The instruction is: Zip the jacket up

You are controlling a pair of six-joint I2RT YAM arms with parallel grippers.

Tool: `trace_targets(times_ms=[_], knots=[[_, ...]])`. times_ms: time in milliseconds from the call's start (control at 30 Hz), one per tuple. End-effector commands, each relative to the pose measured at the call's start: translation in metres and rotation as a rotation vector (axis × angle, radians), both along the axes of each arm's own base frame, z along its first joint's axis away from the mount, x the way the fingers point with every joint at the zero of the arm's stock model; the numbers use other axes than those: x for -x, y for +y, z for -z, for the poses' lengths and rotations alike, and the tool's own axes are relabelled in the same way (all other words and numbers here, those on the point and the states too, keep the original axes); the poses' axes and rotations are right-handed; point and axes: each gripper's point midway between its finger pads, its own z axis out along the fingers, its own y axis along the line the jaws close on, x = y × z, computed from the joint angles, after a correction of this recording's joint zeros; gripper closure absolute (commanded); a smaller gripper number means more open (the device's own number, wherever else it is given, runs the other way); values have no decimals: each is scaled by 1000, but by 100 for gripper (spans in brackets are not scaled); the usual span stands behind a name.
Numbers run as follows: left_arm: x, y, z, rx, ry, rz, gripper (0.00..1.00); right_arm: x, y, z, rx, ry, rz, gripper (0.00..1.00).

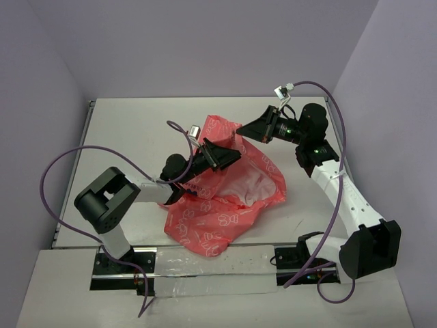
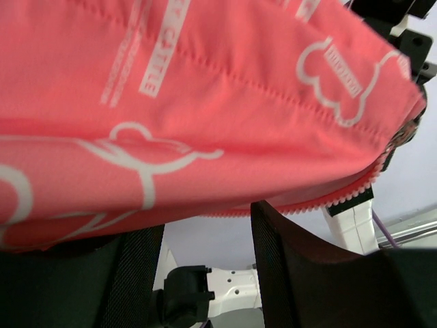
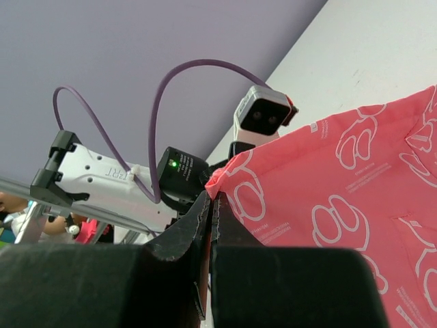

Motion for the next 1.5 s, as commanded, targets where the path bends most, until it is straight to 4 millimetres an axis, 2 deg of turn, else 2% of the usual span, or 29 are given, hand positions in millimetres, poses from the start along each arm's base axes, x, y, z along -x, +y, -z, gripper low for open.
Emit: trace_targets(times_ms=[0,133,267,533,767,867,1033,1100,1233,1467], knots=[[32,49,-134,404,-420,-66,43,14,-2,-42,-26,-143,-16,100],[36,55,-147,404,-466,-81,47,14,-2,-44,-34,-139,-19,100],[40,59,-151,400,-505,-87,53,14,-1,-44,-36,-138,-23,100],[53,62,-167,391,-588,-78,55,14,0,-42,-44,-128,-30,100],[56,63,-170,424,-611,-65,54,14,-1,-44,-40,-128,-24,100],[55,61,-171,417,-625,-64,46,14,-1,-43,-39,-125,-24,100],[52,62,-170,405,-634,-82,40,15,-1,-43,-40,-128,-26,100],[51,63,-170,407,-637,-88,42,16,-1,-43,-39,-130,-26,100],[52,65,-174,412,-651,-87,51,16,-1,-40,-39,-121,-29,100],[60,71,-182,456,-657,-74,54,16,0,-40,-40,-121,-32,100]])
